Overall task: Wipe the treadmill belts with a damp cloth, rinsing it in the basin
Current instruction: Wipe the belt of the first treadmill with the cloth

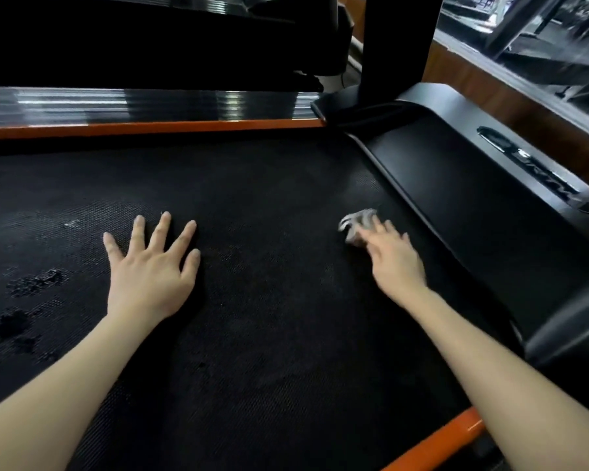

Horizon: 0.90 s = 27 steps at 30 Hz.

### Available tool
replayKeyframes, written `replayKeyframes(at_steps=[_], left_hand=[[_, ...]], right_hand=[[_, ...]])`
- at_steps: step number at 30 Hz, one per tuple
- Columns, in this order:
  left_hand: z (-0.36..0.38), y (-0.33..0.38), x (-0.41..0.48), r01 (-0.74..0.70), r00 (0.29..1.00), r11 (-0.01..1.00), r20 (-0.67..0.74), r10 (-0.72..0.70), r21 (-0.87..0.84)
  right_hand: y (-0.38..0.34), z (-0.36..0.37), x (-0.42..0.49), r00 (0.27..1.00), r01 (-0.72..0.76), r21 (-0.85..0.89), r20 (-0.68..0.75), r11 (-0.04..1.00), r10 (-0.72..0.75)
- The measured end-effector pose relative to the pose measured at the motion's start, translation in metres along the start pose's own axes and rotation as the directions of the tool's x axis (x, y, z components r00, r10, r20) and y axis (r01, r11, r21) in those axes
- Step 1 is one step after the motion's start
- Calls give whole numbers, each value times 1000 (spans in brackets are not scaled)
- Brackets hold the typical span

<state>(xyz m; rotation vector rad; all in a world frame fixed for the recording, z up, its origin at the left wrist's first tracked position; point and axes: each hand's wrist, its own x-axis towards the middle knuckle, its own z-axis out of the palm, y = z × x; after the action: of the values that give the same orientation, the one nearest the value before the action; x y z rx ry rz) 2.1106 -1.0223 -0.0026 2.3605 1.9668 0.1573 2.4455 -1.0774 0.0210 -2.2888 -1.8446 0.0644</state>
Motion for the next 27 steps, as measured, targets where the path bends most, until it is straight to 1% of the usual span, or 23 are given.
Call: replayKeyframes(at_steps=[1, 2, 3, 5, 7, 8, 11, 12, 13, 14, 15, 16, 17, 18, 19, 20, 23, 25, 27], left_hand=[[1, 1, 1, 3, 1000, 1000, 0, -3, 3], [1, 2, 1, 1, 1000, 1000, 1, -1, 3], [2, 3, 2, 0, 1000, 1000, 0, 0, 0], [1, 2, 3, 1, 1000, 1000, 3, -1, -6], [1, 0, 2, -3, 1000, 1000, 9, 3, -5], [1, -1, 1, -6, 1000, 1000, 8, 6, -11], [0, -3, 0, -16, 1000, 999, 4, 16, -28], [-1, -3, 1, -16, 1000, 1000, 10, 16, -22], [-1, -3, 1, -16, 1000, 1000, 16, 16, -14], [-1, -4, 1, -15, 1000, 1000, 18, 15, -7], [0, -4, 1, -12, 1000, 1000, 17, 12, -2], [0, -4, 1, -9, 1000, 1000, 15, 9, 4], [1, -3, 1, -7, 1000, 1000, 14, 7, 10], [1, -2, 1, -7, 1000, 1000, 13, 7, 17], [1, 0, 1, -8, 1000, 1000, 14, 8, 24], [0, 1, 2, -7, 1000, 1000, 22, 7, 30], [0, 0, 3, -5, 998, 999, 58, 3, 38], [0, -2, 3, -17, 998, 999, 69, 14, 46], [0, -4, 4, -29, 998, 999, 63, 26, 34]], right_hand=[[0, -1, 6, 995, -95, -45, -5, 994, 95], [-8, 0, 7, 993, -116, -90, -19, 989, 114], [-23, 5, 4, 997, -80, -116, -26, 990, 77], [-61, 17, -16, 994, 108, -97, -18, 989, -110], [-93, 24, -51, 963, 270, -6, 20, 963, -270], [-102, 23, -67, 944, 324, 38, 54, 945, -326], [-82, 11, -85, 873, 471, 61, 113, 880, -475], [-66, 8, -81, 866, 483, 40, 123, 875, -484], [-48, 4, -75, 887, 450, 1, 119, 893, -446], [-29, 0, -65, 926, 369, -35, 98, 929, -364], [-13, -5, -55, 967, 244, -54, 88, 968, -238], [-2, -7, -47, 993, 93, -71, 83, 993, -87], [3, -9, -41, 997, -30, -93, 74, 995, 37], [0, -10, -40, 992, -98, -116, 64, 988, 106], [-11, -9, -44, 990, -112, -137, 68, 984, 122], [-26, -4, -53, 994, -65, -147, 81, 987, 78], [-82, 5, -107, 977, 180, -57, 129, 982, -172], [-100, -1, -136, 944, 259, 22, 205, 966, -258], [-91, -9, -141, 913, 290, 65, 279, 955, -296]])
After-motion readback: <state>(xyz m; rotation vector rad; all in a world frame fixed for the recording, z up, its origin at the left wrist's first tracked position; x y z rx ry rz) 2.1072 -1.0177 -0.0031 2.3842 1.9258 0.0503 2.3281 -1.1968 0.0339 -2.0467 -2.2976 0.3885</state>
